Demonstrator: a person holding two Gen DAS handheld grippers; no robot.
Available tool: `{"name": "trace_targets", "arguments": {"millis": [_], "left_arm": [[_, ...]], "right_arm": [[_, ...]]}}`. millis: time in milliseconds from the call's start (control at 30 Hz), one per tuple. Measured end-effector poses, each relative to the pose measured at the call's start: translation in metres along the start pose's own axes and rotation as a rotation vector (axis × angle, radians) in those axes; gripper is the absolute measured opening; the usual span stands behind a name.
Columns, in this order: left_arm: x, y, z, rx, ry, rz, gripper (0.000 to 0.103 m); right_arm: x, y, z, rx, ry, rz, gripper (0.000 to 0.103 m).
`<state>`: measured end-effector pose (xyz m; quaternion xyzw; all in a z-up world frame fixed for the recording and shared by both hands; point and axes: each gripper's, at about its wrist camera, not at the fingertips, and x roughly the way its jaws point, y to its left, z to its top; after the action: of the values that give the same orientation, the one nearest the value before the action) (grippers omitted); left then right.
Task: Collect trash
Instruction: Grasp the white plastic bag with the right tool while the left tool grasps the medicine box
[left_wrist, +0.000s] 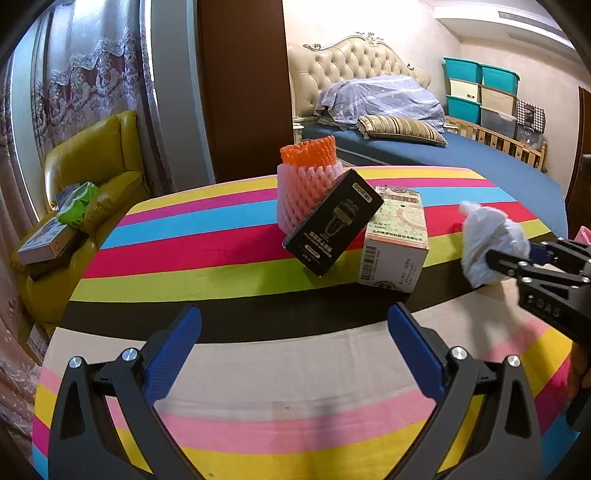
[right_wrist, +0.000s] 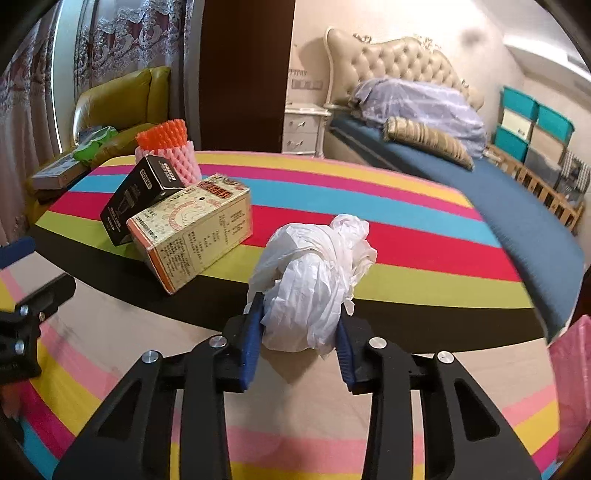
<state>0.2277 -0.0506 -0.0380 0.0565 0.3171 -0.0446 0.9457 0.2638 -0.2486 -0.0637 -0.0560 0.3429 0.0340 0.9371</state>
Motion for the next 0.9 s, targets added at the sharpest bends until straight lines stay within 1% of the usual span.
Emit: {"name": "trace_targets", "arguments": {"millis": [100,167,200,233,300,367,433,633,767,900], "left_arm": [[0.002,-0.007,0.0,0.029,0.011,-0.001,0.098],[0.003,-0.013,0.0,0.052,0.022,-0.026,0.097],[0.004,-0.016,0.0,0.051,0.028,-0.05,0.097],[0.005,-0.019,0.0,0.034,0.04,-0.108,0.095],[0.01,-0.024,0.002,0.013,0.053,-0.153,0.095],[0.018,-0.034,0.008,0.018,0.066,-0.147,0.093],[0.027,-0.044,0.014,0.027,0.076,-0.159,0.09],[0.061,-0.06,0.031,0.0,0.141,-0.183,0.081],[0.074,-0.061,0.039,-0.022,0.155,-0.185,0.08],[0.079,-0.07,0.043,-0.01,0.166,-0.199,0.08]], "right_arm": [[-0.009,-0.014,-0.007,0.019,-0.021,-0.023,0.033],[-0.016,-0.028,-0.011,0.045,-0.037,-0.044,0.032],[-0.018,-0.032,-0.013,0.051,-0.043,-0.056,0.032],[-0.02,-0.037,-0.014,0.057,-0.049,-0.066,0.032],[-0.023,-0.048,-0.016,0.075,-0.056,-0.08,0.032],[-0.023,-0.059,-0.018,0.106,-0.057,-0.085,0.032],[-0.022,-0.068,-0.019,0.136,-0.058,-0.076,0.032],[-0.021,-0.068,-0.02,0.136,-0.061,-0.069,0.032],[-0.02,-0.069,-0.022,0.13,-0.057,-0.063,0.032],[-0.02,-0.069,-0.023,0.137,-0.052,-0.054,0.032]]}}
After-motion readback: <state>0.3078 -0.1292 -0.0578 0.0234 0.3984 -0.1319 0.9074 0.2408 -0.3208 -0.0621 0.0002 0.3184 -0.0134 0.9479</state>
